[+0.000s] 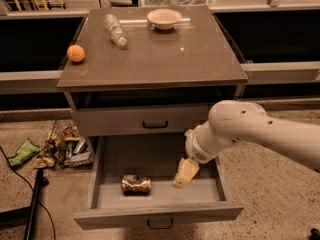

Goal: Pick orange can from middle drawer and place on counter

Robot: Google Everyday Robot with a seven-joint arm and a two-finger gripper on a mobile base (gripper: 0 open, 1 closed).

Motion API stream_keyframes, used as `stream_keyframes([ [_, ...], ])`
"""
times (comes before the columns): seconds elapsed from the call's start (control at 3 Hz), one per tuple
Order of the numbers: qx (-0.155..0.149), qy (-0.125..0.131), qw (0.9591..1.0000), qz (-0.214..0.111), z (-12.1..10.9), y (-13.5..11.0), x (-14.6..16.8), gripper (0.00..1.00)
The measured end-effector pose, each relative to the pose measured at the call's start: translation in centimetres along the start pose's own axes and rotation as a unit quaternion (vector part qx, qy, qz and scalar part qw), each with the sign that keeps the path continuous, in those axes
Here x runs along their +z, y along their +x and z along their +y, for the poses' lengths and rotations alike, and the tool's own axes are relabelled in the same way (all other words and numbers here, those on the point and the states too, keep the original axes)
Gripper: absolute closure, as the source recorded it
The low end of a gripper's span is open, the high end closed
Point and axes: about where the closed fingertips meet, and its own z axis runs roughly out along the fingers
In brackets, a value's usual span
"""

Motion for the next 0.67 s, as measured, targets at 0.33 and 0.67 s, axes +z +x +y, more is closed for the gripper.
stream_keyframes([
  [0.33, 0.022, 0.0, 0.9994, -0.027, -0.7, 0.0, 4.7, 0.0],
  [0.67, 0.016, -0.004, 0.9986, -0.05, -1.3, 0.0, 7.3, 0.0],
])
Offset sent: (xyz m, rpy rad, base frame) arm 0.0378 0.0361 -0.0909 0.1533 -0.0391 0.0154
